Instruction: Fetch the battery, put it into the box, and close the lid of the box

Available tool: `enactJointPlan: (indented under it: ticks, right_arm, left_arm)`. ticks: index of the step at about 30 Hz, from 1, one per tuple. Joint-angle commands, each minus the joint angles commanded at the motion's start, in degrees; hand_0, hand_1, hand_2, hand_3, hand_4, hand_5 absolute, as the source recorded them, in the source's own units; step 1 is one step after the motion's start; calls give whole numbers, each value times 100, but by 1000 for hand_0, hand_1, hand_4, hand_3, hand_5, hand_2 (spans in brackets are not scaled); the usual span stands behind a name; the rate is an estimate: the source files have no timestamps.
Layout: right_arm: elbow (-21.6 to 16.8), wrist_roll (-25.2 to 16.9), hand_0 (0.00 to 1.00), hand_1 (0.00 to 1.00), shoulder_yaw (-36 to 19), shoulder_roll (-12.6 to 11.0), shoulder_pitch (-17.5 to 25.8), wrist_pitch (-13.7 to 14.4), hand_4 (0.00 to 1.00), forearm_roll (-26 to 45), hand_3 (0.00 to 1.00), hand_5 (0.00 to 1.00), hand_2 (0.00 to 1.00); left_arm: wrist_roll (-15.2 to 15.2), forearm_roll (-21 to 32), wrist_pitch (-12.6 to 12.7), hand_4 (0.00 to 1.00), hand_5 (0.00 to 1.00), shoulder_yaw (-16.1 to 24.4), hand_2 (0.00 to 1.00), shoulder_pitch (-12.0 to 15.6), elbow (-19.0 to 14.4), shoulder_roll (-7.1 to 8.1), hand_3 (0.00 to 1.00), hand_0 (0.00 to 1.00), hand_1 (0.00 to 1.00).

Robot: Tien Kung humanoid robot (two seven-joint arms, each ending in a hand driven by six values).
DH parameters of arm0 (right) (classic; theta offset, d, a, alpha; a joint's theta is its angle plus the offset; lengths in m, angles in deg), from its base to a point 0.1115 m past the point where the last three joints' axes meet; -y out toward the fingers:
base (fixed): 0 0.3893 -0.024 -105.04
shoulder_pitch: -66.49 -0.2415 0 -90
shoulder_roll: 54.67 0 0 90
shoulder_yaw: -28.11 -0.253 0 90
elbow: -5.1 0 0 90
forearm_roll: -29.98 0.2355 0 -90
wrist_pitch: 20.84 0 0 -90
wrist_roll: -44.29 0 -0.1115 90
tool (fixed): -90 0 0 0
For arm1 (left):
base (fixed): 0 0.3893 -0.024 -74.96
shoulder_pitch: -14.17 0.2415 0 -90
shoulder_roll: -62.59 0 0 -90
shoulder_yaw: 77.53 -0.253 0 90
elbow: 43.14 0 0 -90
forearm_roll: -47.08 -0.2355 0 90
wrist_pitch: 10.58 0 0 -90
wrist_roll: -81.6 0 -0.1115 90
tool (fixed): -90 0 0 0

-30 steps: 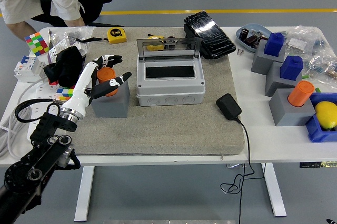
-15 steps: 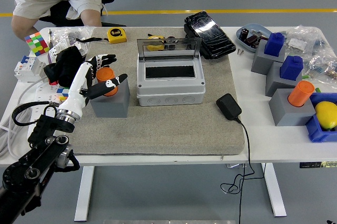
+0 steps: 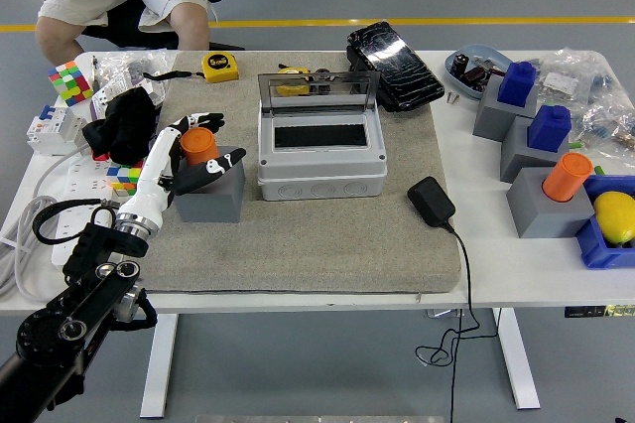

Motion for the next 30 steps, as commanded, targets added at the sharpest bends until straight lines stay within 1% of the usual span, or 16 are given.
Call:
enactJointPlan:
  ticks: [2, 3, 8, 9, 14, 15, 20, 21, 24, 26, 27, 30]
  right_arm:
    - [-2, -3, 555, 592, -13, 3, 2, 0, 931, -5, 552, 491, 593]
    - [-2, -2, 555, 592, -12, 4, 3, 1, 931, -5, 553, 491, 593]
    - [-6, -3, 555, 592, -4, 3, -9, 1, 931, 3, 553, 491, 593]
    - [-6, -4, 556, 592, -3, 5, -11, 2, 931, 6, 553, 492, 592]
    - [-10, -14, 556, 592, -3, -2, -14, 11, 931, 8, 553, 492, 592]
    - [-10, -19, 555, 591, -1, -2, -13, 15, 932, 11, 554, 491, 593]
    - [-12, -34, 555, 591, 8, 3, -8, 22, 932, 14, 554, 491, 593]
    - [-13, -37, 556, 592, 9, 5, -8, 23, 932, 12, 554, 490, 593]
    - [-16, -46, 556, 592, 9, 7, -11, 28, 932, 7, 554, 490, 593]
    - [-16, -58, 556, 592, 14, 9, -11, 34, 932, 7, 554, 490, 593]
    - [-17, -62, 555, 591, 15, 9, -11, 35, 932, 8, 554, 490, 592]
    - [-17, -80, 555, 591, 23, 7, -15, 43, 932, 14, 554, 490, 592]
  left_arm:
    - [31, 0, 54, 998, 98, 26, 629, -13, 42, -48, 651, 477, 644]
    - [46, 30, 75, 998, 2, 36, 430, -24, 70, -75, 473, 354, 419]
    - [137, 125, 164, 998, 2, 43, 430, -116, 238, -194, 473, 354, 419]
    - [181, 175, 189, 940, 2, 52, 336, -133, 280, -223, 360, 308, 321]
    - [360, 447, 245, 940, 2, 52, 336, -193, 385, -316, 360, 308, 321]
    - [393, 509, 255, 840, 2, 43, 251, -208, 404, -333, 260, 284, 242]
    - [564, 767, 302, 840, 2, 17, 251, -260, 467, -419, 260, 284, 242]
    - [602, 810, 315, 752, 2, 6, 204, -273, 480, -439, 224, 258, 198]
    - [663, 878, 334, 752, 2, -9, 204, -303, 520, -479, 224, 258, 198]
    - [729, 929, 353, 752, 2, -3, 204, -317, 537, -481, 224, 258, 198]
    - [763, 950, 364, 634, 2, -2, 159, -324, 538, -481, 199, 241, 141]
    - [824, 990, 374, 634, 2, 16, 159, -359, 533, -481, 199, 241, 141]
